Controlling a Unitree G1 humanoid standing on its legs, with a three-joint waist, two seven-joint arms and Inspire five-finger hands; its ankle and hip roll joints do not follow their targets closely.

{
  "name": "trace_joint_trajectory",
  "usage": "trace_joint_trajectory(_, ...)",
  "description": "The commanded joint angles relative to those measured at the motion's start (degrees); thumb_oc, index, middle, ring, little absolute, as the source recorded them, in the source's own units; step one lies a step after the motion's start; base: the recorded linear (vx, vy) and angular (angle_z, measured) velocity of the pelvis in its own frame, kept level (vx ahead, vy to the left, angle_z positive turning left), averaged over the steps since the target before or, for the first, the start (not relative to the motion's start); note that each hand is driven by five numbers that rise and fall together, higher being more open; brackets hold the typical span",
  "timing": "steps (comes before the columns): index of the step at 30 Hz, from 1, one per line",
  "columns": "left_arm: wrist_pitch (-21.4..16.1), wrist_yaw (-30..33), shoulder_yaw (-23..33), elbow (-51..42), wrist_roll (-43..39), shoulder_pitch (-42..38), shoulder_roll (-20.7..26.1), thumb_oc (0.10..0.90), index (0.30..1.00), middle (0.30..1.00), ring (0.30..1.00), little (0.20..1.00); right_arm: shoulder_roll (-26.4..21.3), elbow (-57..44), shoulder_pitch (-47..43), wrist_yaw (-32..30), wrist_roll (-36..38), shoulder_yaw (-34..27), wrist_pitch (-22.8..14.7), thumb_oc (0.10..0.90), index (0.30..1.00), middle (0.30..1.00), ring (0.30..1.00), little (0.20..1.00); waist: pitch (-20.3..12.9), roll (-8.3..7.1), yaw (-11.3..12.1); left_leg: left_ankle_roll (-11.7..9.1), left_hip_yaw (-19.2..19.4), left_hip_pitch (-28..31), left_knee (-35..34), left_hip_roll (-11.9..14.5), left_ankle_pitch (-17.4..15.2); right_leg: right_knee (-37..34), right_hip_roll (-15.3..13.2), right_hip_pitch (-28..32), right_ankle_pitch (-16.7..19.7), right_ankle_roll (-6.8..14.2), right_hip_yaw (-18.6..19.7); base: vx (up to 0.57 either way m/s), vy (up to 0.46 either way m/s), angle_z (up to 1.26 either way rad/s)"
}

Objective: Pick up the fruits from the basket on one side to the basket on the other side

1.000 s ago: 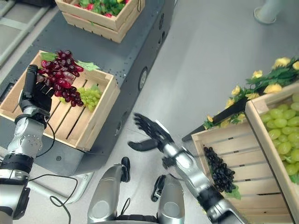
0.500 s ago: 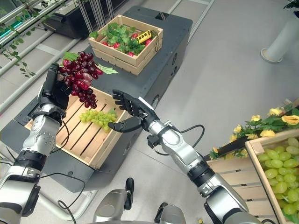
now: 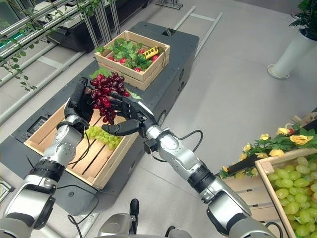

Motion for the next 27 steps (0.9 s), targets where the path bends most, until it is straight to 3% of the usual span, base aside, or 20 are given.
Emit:
trace_joint_trajectory(1,-6.3,-2.2,-3.7,1.4,1.6,-10.8,-2.0,0.4,0.3,0.3,0.3,0.3,4.9,2.9,-5.6,-2.6,6.1,-1.6,-3.8,0.8,0.9,0.9,0.9,0.9,-12.2,2.27,0.4,-3.0,-2.8,4.9,-3.6,-1.3,-7.2,-1.9,1.0,-4.5,4.1,-3.0,0.3,-0.05,-0.068,-0.05)
trace_joint_trajectory(6,-6.4,-2.5,-3.9,1.4,1.7,-11.0,-2.2,0.4,0.3,0.3,0.3,0.3,5.1,3.2,-5.8,-2.7,6.4,-1.9,-3.7,0.8,0.9,0.9,0.9,0.9,-12.4,2.28,0.3,-3.0,-2.9,4.9,-3.8,-1.2,-7.1,-2.3,1.1,-4.3,4.3,-3.0,0.3,-0.01,-0.016,-0.01)
trace_joint_trajectory(20,-5.6,-6.0,-7.1,-1.3,1.5,-10.8,-8.4,0.4,0.3,0.3,0.3,0.3,6.5,9.4,-9.0,-8.8,8.9,-5.2,-2.4,0.8,0.9,0.9,0.9,0.9,-13.6,1.51,-0.2,-2.6,-3.2,5.6,-3.8,-1.1,-7.1,-3.1,1.6,-3.6,5.1,-3.7,0.5,0.0,-0.022,0.0)
trace_joint_trajectory(27,-6.1,-5.2,-7.9,-5.4,0.9,-10.4,-9.7,0.4,0.3,0.3,0.3,0.3,6.9,13.3,-9.3,-11.8,7.7,-5.4,1.4,0.8,0.9,0.9,0.9,0.9,-13.7,1.24,0.2,-2.5,-3.6,5.7,-3.8,-1.2,-7.2,-3.2,1.6,-3.3,5.1,-3.8,0.4,0.0,0.0,0.0)
